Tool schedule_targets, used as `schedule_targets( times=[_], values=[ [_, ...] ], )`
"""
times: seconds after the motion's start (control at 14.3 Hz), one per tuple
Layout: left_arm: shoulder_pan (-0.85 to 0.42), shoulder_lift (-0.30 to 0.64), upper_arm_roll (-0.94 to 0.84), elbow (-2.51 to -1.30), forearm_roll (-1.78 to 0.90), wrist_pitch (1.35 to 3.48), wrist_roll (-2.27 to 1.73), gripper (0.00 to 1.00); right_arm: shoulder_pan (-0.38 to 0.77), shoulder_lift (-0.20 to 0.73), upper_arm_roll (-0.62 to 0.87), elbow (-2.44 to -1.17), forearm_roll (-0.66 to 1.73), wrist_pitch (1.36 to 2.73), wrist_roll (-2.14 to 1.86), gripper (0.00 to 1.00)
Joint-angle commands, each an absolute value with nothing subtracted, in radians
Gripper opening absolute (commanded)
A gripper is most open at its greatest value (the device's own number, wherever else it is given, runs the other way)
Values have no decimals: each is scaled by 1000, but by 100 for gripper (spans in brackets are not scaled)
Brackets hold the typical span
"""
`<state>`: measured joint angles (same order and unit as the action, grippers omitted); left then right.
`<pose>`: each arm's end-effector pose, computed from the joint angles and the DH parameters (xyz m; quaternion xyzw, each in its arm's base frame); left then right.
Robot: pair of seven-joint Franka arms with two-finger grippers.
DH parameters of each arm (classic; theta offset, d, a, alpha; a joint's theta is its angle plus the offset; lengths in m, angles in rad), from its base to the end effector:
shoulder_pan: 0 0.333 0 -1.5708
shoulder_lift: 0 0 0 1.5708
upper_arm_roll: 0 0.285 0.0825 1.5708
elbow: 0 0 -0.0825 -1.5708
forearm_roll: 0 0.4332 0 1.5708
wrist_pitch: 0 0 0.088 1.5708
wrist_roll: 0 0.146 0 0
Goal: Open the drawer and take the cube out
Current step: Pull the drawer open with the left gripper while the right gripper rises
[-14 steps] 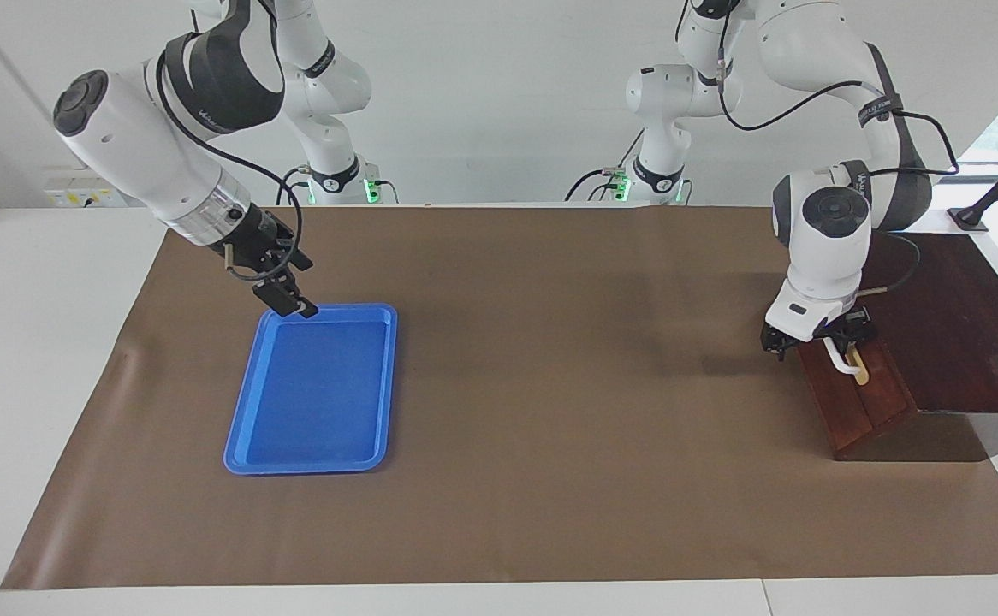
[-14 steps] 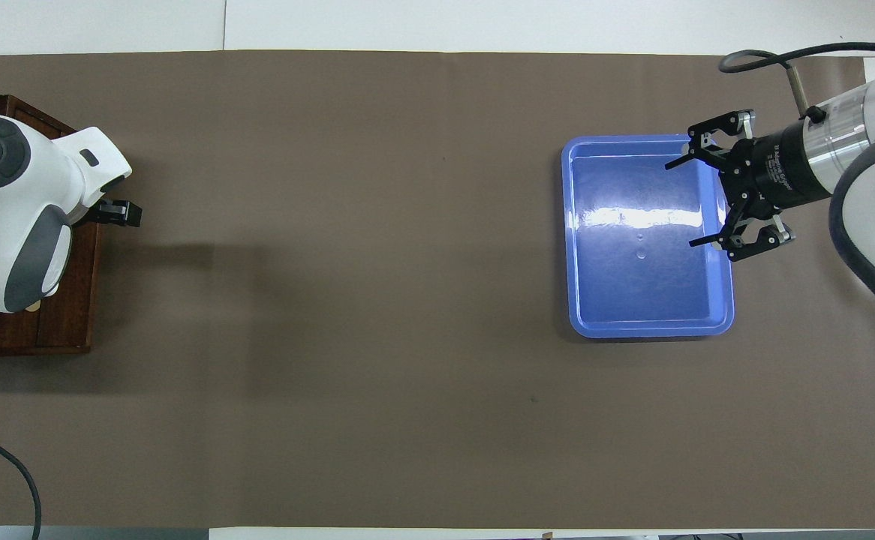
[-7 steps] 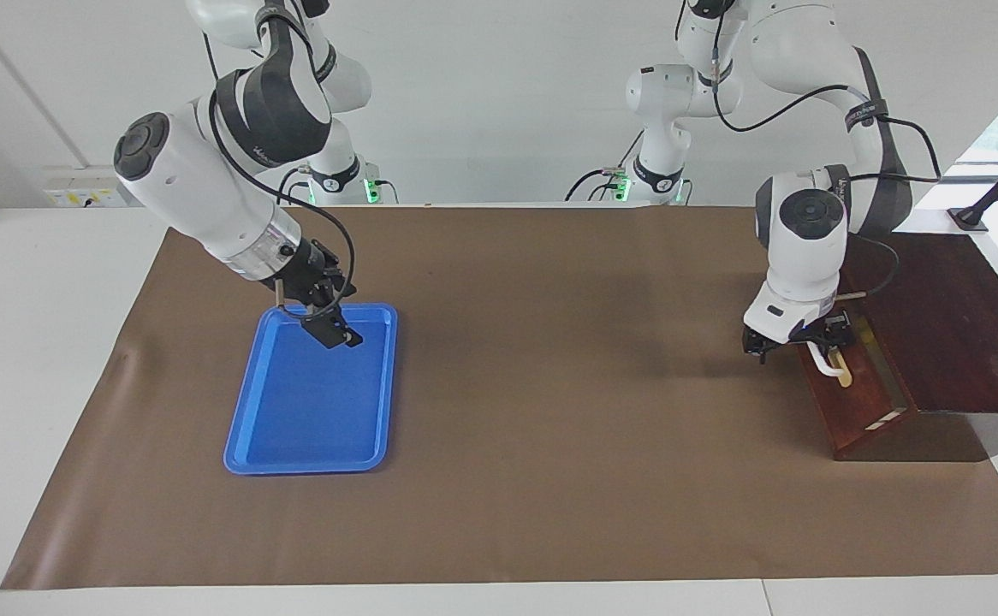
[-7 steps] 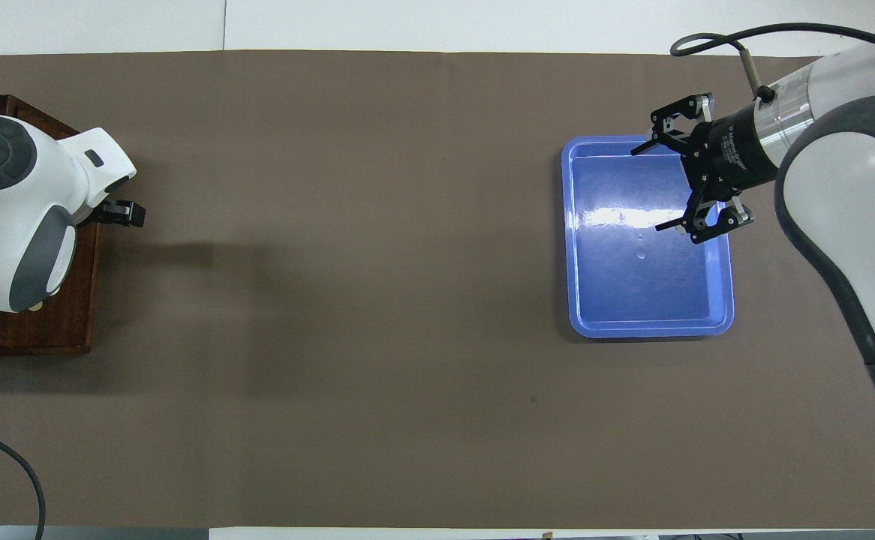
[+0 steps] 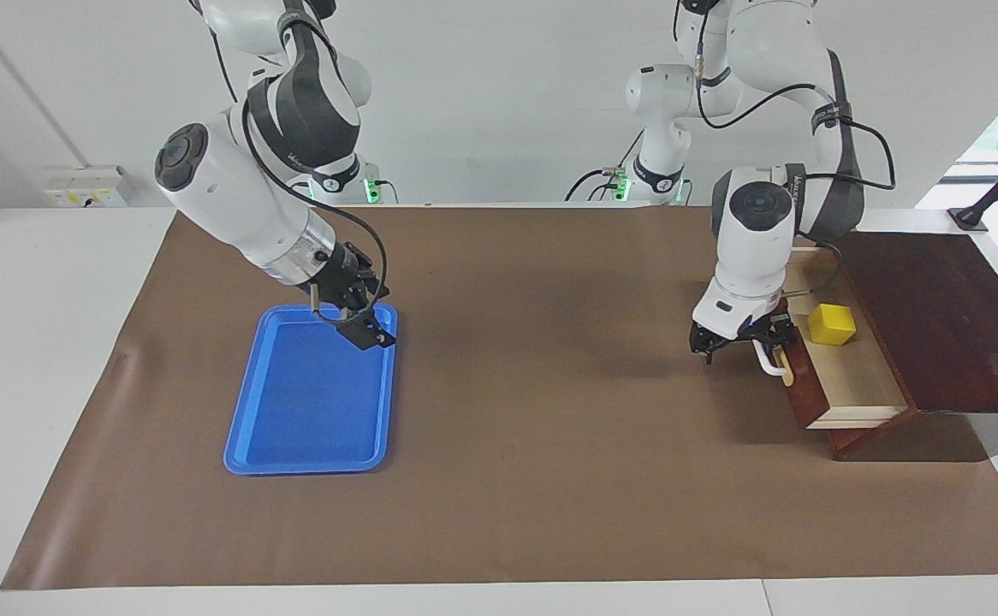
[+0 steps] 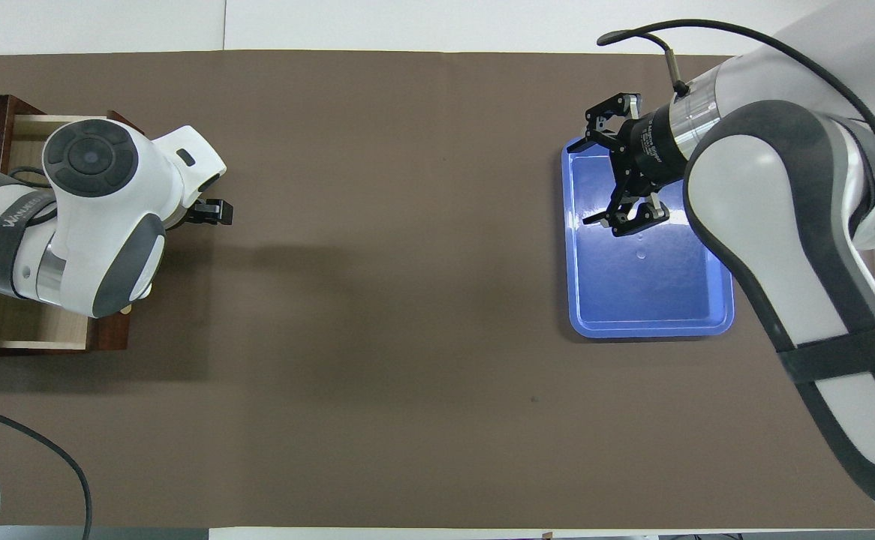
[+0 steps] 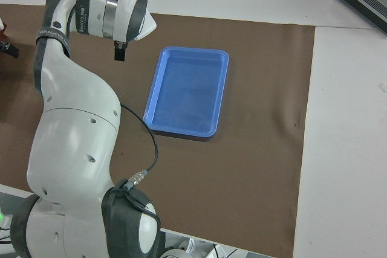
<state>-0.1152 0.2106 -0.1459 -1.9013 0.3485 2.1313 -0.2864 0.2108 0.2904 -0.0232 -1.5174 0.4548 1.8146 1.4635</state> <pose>0.6324 -0.1406 0.3024 -0.9881 0.0763 -0.0473 0.1247 0.6707 0.1825 0.4271 -0.7516 0.6234 0.1562 0.1488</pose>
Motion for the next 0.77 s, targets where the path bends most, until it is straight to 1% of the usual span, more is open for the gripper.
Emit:
schedule_targets(
  times=[0.0,0.42,0.56,0.7],
  values=[
    [-132,225,-175,-1876,325,2099,-327,100,228,325,-21,-1511,480,1836,1488,95],
    [-141,225,-183,-1871,316,2088,-327,100,233,322,-21,-1542,523,1874,1494,95],
    [-141,225,-181,-1867,304,2080,-327,100,256,321,-21,-1554,523,1902,1522,95],
    [-141,242,-181,-1823,304,2037,-327,100,274,325,-23,-1552,525,1905,1537,95]
  ],
)
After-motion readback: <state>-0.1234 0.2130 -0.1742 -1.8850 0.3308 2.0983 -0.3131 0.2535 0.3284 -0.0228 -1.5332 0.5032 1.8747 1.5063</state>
